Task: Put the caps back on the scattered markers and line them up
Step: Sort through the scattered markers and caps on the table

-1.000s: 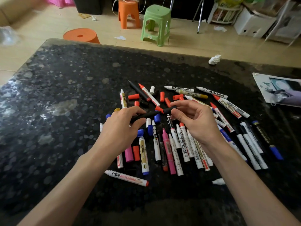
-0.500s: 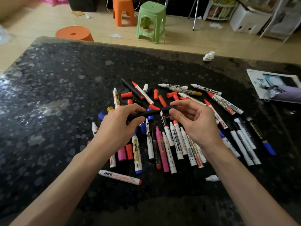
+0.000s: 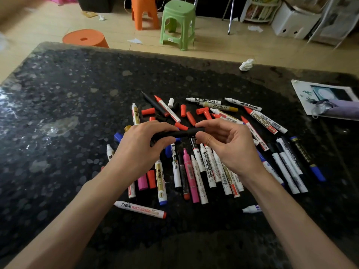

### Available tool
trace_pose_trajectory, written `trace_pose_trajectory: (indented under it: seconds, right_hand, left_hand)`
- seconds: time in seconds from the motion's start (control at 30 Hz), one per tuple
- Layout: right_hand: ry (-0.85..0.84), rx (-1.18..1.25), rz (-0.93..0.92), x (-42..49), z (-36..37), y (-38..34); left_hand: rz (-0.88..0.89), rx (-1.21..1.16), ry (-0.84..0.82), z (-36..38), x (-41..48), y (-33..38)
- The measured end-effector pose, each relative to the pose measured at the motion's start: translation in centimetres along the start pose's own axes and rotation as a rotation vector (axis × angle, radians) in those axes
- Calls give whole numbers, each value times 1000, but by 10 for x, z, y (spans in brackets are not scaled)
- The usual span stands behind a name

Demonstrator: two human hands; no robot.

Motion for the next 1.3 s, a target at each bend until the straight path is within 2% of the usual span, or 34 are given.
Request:
trace_pose_trajectory:
  seconds: [0.23,0.73,0.93,1.07,1.3]
  right_hand:
    - [31,-27,-24,-2,-1,-2]
    - [24,-21,-8,-7,1,3]
    - [-113,-99,-19,-8,-3,-1]
    - [-139,-125,-26,-13,-8,-5]
    - [-217,-223,-2,-22,-11,1]
  left_hand:
    - [52,1,24,-1,-3,4]
    - [-4,-39,-44,6,-3,1]
    - [-22,-72,-220,10,-1,1]
    - [6,-137,-316,12,-3,11]
    - [44,-75,-287,25,-3,18]
Point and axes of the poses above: each hand's wrist, its own x-axis towards the middle knuckle, its own z-axis out of the palm, y = z × x, the point moved 5 cm from there along x, towards the middle knuckle, and after that the axes turned 8 degrees about -x, right-handed, at the moved point
